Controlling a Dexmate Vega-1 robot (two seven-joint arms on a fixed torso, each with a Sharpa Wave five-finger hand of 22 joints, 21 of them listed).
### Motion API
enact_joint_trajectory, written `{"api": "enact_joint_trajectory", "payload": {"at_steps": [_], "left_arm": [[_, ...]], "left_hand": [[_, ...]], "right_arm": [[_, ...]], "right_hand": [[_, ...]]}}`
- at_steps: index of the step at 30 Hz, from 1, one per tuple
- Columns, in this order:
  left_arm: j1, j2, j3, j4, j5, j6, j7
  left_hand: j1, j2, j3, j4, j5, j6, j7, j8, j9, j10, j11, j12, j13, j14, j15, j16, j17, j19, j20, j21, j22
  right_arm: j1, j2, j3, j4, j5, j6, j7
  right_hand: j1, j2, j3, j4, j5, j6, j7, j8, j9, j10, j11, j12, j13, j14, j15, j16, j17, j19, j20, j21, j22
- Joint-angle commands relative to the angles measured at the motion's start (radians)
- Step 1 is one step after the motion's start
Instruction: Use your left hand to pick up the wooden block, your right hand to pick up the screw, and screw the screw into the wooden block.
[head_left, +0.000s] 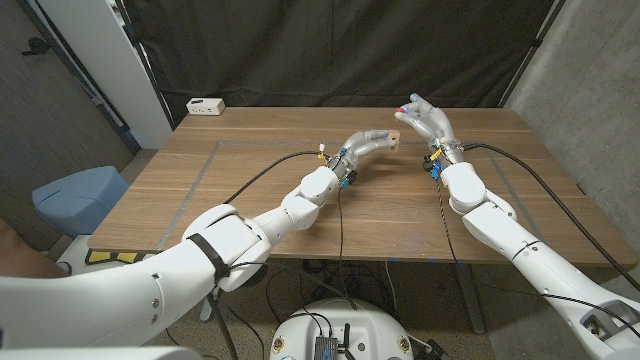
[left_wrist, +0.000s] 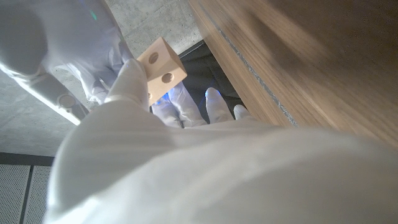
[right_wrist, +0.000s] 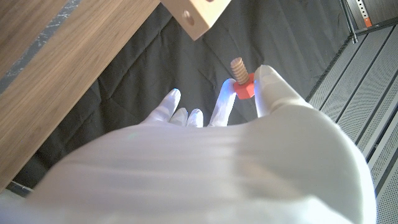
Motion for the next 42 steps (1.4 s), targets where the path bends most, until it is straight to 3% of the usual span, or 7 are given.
{"api": "enact_joint_trajectory", "payload": {"at_steps": [1, 42], "left_arm": [[0.013, 0.013, -0.001, -0.03, 0.005, 0.006, 0.005], [-0.017, -0.011, 0.005, 0.023, 0.007, -0.003, -0.013]], "left_hand": [[0.003, 0.013, 0.003, 0.004, 0.006, 0.046, 0.009, 0.008, 0.002, 0.012, 0.0, 0.001, 0.003, 0.005, -0.098, 0.0, 0.001, 0.0, 0.003, 0.007, 0.001], [0.004, 0.013, 0.001, 0.003, 0.006, 0.048, 0.008, 0.007, 0.002, 0.015, 0.0, -0.001, 0.006, 0.006, -0.099, -0.001, 0.0, 0.0, 0.002, 0.007, 0.001]], "right_arm": [[-0.002, 0.004, -0.004, -0.008, -0.013, -0.007, -0.008], [-0.019, 0.013, -0.01, 0.017, -0.001, 0.004, -0.005]], "right_hand": [[-0.003, 0.008, -0.003, 0.002, 0.007, 0.001, 0.001, 0.003, 0.003, 0.004, 0.0, -0.001, 0.002, -0.001, -0.011, 0.003, 0.003, -0.005, -0.038, 0.002, 0.003], [-0.006, 0.015, -0.012, 0.002, 0.013, -0.017, -0.008, 0.003, -0.008, -0.006, -0.002, -0.006, 0.003, -0.003, -0.008, 0.004, 0.004, -0.012, -0.036, 0.0, 0.003]]}}
